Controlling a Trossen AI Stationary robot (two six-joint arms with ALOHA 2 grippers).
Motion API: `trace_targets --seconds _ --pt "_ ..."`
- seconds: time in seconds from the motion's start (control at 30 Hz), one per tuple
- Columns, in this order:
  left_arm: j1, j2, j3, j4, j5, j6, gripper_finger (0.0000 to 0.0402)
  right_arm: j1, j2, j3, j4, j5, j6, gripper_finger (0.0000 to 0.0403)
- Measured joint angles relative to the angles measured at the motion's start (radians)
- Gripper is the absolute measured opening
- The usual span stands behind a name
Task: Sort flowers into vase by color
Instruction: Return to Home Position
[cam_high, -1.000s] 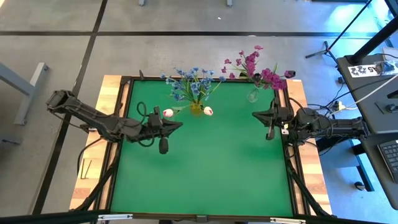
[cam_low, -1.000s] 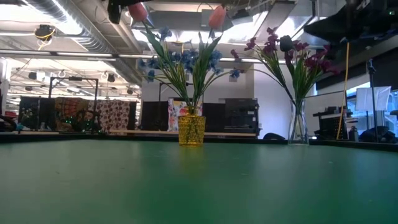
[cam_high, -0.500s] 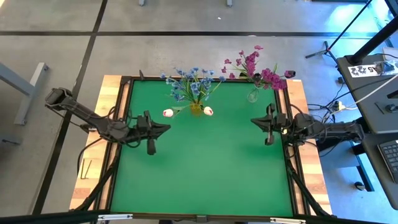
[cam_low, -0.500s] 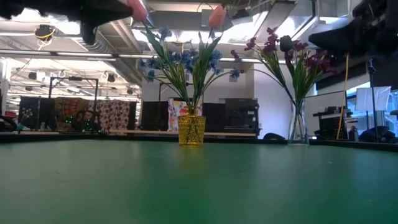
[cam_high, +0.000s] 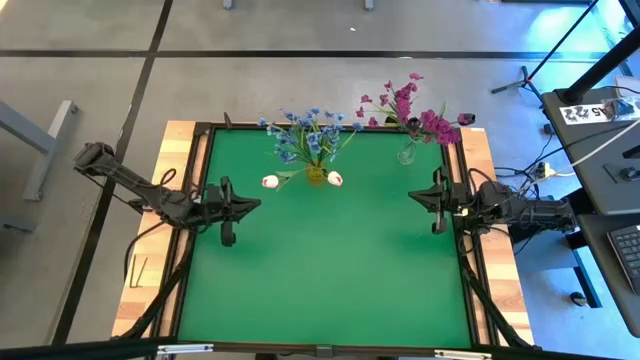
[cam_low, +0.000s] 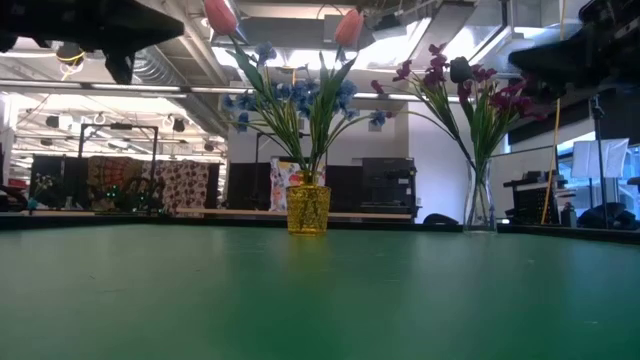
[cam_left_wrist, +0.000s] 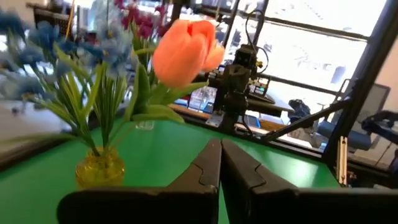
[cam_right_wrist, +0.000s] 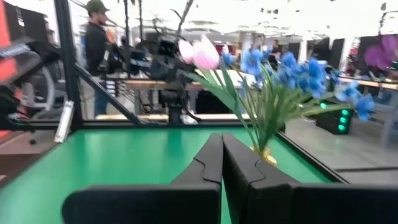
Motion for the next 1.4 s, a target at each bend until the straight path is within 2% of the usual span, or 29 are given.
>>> trace_targets --seconds 0.13,0.23,0.43,0.5,0.7,0.8,0.93,1.1,1.4 --pt "-0.015 -0.097 0.0 -0.106 -0.007 0.048 0.0 0.0 0.0 0.039 -0.04 -0.047 -0.019 0.0001" --pt "-0.01 -0.154 0.0 -0.182 -0.008 0.049 0.0 0.0 0.0 0.039 -0.08 -0.042 -0.037 0.0001" --pt "0.06 -0.223 0.0 -0.211 0.043 0.103 0.0 0.0 0.0 0.033 -0.08 -0.04 -0.084 0.0001" --pt "0.12 -0.236 0.0 -0.212 0.109 0.111 0.0 0.0 0.0 0.033 -0.069 -0.05 -0.103 0.0001" --pt "0.352 -0.24 -0.057 -0.133 0.419 0.069 0.0 -0.001 0.0 0.032 -0.068 -0.069 -0.124 0.0001" --pt "0.444 -0.258 -0.095 -0.139 0.485 0.033 0.0 -0.001 0.0 0.032 -0.068 -0.069 -0.124 0.0001" --pt "0.515 -0.313 -0.128 -0.136 0.565 0.017 0.0 -0.001 0.0 0.032 -0.08 -0.069 -0.107 0.0001" --pt "0.544 -0.398 -0.175 -0.156 0.599 -0.005 0.0 0.0 0.001 0.03 -0.154 -0.07 -0.072 0.0001" --pt "0.544 -0.438 -0.206 -0.168 0.614 -0.015 0.0 -0.001 0.006 -0.098 0.022 -0.039 -0.038 0.0001"
